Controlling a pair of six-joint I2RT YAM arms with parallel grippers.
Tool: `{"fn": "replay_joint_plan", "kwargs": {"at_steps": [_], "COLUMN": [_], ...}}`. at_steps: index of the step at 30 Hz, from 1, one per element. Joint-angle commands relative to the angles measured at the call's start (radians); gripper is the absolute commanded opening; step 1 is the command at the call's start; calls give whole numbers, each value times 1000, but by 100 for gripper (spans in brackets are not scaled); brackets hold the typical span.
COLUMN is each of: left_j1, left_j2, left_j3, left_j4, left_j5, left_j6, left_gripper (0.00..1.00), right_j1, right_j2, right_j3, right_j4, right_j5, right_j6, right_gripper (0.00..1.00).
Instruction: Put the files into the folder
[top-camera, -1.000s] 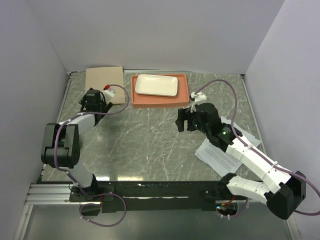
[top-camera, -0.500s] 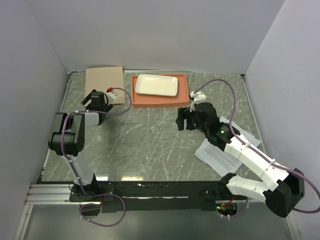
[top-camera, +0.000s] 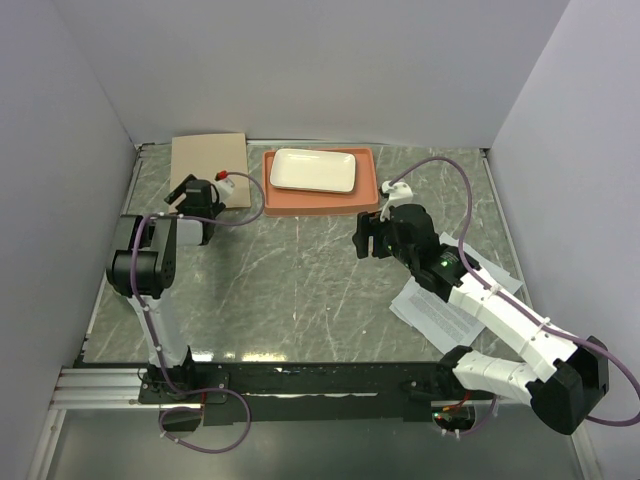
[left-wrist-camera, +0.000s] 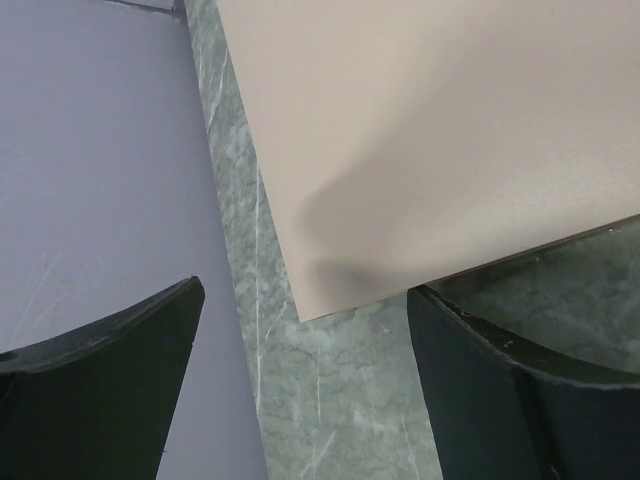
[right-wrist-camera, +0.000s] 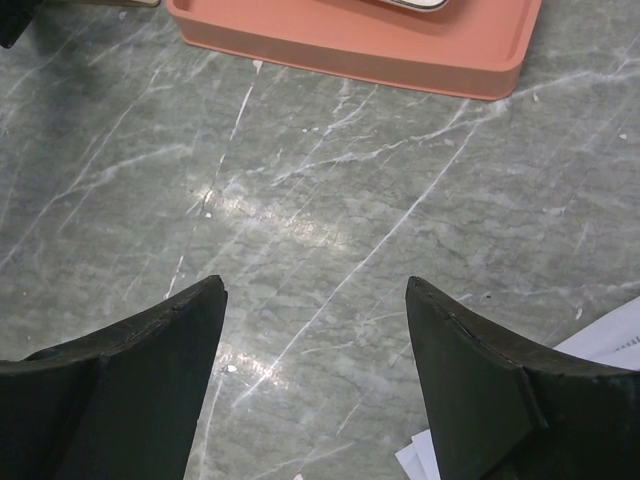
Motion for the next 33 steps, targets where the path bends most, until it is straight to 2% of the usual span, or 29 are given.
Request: {"fn": "replay_joint_plan", "kwargs": {"at_steps": [1,4,7,11,12,14,20,26,28,29,31,33], "left_j1": [-5,-5,-5,-7,-7,-7,-12,-24,-28,-30,-33,-35], "left_j2": [20,29,38,38,34,32,26,46,53,61,67,66], "left_j3": [30,36,36,25,28,24,30,85,94,110,122,128], "left_j4": [76,96,139,197,193,205,214,155,144,133,115,109], "left_j5": [-27,-32,-39,-47,-44,-42,-45,-42,-42,-42,-44,-44], "left_j6": [27,32,46,44,38,33,7,-23,-25,-31,-40,-51], "left_gripper": [89,86,79,62,55,49,43,47,38,27,20,5], "right_j1": [5,5,5,6,5,5,6,6,6,5,6,6], "right_j2": [6,5,-4,-24,-29,-37,-57,-63,-69,-72,-78,-80], "right_j3": [23,25,16,-6,-9,-13,-29,-36,-39,-40,-41,-41], "right_j4": [44,53,66,90,95,96,109,107,107,107,106,102], "right_j5": [33,38,36,36,38,41,44,39,39,36,38,36], "right_j6": [7,13,19,28,28,30,33,36,38,36,36,33], "right_gripper": [79,78,76,73,72,71,65,60,59,58,57,56]}}
